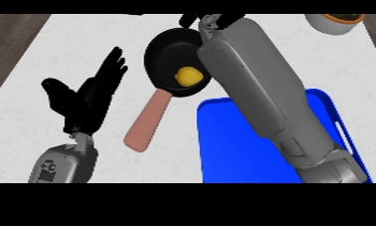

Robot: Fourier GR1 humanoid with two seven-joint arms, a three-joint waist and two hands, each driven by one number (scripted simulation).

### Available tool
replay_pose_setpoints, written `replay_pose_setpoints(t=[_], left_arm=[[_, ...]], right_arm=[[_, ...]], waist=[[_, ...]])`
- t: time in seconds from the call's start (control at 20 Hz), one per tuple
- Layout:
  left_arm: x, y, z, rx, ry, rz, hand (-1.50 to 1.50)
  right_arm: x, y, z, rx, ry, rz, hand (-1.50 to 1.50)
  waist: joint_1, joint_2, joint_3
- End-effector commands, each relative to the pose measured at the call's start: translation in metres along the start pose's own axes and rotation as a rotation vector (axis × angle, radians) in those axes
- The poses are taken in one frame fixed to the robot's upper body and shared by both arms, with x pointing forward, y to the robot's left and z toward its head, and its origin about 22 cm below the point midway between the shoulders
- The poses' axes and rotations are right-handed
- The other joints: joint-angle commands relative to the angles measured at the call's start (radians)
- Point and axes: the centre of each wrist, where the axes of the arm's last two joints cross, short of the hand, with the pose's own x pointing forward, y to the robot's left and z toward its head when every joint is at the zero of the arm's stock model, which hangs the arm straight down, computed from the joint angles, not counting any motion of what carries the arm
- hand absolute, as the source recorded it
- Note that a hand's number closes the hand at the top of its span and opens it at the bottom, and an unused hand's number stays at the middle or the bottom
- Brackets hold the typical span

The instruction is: Pick the lemon from the tray and place it in the pot

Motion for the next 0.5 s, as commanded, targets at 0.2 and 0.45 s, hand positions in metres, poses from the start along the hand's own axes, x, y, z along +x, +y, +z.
replay_pose_setpoints(t=[0.2, 0.45], left_arm=[[-0.005, 0.000, -0.004, 0.028, 0.011, -0.002, 0.00], [-0.018, 0.011, 0.004, 0.053, 0.032, 0.009, 0.00]], right_arm=[[0.015, -0.012, 0.009, -0.254, 0.032, -0.431, -1.50], [0.009, -0.011, 0.003, -0.397, 0.044, -0.508, -1.50]], waist=[[-0.033, -0.009, -0.001], [-0.067, -0.019, -0.001]])
